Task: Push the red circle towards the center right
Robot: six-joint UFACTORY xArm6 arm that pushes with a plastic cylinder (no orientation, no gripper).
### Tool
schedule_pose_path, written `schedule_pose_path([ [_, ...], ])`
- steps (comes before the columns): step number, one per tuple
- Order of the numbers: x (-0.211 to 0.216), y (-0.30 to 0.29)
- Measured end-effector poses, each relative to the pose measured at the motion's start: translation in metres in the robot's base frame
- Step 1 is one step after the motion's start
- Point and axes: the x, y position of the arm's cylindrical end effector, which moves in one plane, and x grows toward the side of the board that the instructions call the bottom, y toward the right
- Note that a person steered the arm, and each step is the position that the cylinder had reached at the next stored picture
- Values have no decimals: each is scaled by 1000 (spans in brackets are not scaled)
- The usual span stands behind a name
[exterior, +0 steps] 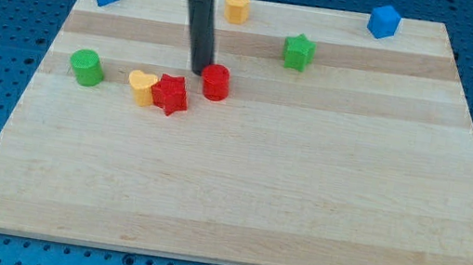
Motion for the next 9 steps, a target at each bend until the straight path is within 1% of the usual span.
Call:
schedule_pose_path([
  [1,0,1],
  [2,3,-23],
  [3,16,-45],
  [4,27,-41],
  [5,38,20],
  [6,45,103],
  [7,46,155],
  [8,52,148],
  [9,57,103],
])
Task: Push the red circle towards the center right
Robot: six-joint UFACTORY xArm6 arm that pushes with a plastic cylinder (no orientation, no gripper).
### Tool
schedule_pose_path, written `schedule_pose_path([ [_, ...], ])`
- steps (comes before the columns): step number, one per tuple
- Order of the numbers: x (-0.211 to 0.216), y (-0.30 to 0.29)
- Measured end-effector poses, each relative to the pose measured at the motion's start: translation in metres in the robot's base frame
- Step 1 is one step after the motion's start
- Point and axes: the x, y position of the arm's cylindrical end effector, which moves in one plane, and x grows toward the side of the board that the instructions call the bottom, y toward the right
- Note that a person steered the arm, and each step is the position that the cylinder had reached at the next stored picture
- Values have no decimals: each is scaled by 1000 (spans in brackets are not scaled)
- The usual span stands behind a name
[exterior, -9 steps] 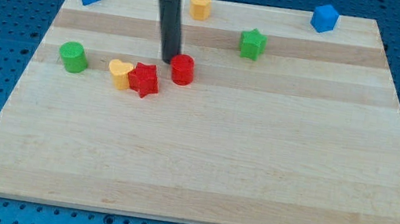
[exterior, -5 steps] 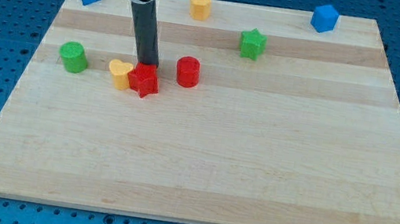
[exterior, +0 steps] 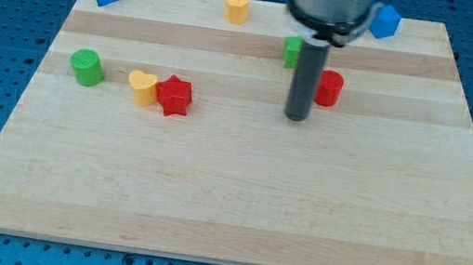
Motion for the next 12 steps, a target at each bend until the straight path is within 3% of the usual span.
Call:
schedule_pose_path([
  [2,-57,-6],
  [4,-30,102],
  [7,14,96],
  [9,1,140],
  [11,3,113],
  [12,-16,110],
])
